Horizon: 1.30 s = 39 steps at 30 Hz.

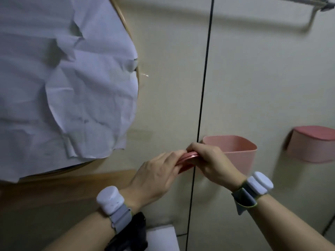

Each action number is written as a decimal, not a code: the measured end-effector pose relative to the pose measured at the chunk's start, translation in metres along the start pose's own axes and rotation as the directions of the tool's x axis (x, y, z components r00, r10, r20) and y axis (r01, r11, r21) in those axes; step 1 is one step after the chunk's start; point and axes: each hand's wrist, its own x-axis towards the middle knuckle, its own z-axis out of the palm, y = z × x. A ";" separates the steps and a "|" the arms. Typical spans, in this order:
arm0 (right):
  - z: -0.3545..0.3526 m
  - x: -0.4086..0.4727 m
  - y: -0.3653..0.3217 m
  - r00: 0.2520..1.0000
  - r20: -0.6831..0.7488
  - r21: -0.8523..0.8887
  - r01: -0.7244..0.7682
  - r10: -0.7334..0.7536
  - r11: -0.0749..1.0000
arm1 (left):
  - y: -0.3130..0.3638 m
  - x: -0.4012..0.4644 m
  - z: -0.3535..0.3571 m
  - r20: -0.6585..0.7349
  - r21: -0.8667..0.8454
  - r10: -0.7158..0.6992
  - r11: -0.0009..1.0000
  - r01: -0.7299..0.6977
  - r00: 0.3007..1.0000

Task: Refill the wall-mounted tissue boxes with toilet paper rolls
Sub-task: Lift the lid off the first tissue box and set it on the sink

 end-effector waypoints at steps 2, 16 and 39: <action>0.019 -0.006 -0.014 0.998 0.016 0.041 -0.067 0.066 0.997 | -0.009 -0.021 0.004 -0.030 -0.073 -0.111 0.991 0.109 0.993; 0.144 -0.126 -0.008 0.628 0.432 0.454 -0.772 0.647 0.445 | -0.032 -0.142 0.118 0.312 -0.676 -0.804 0.186 0.713 0.506; 0.329 -0.187 0.124 0.390 0.660 0.048 -0.875 0.642 0.482 | -0.048 -0.252 0.243 0.682 0.256 -0.675 0.581 0.772 0.282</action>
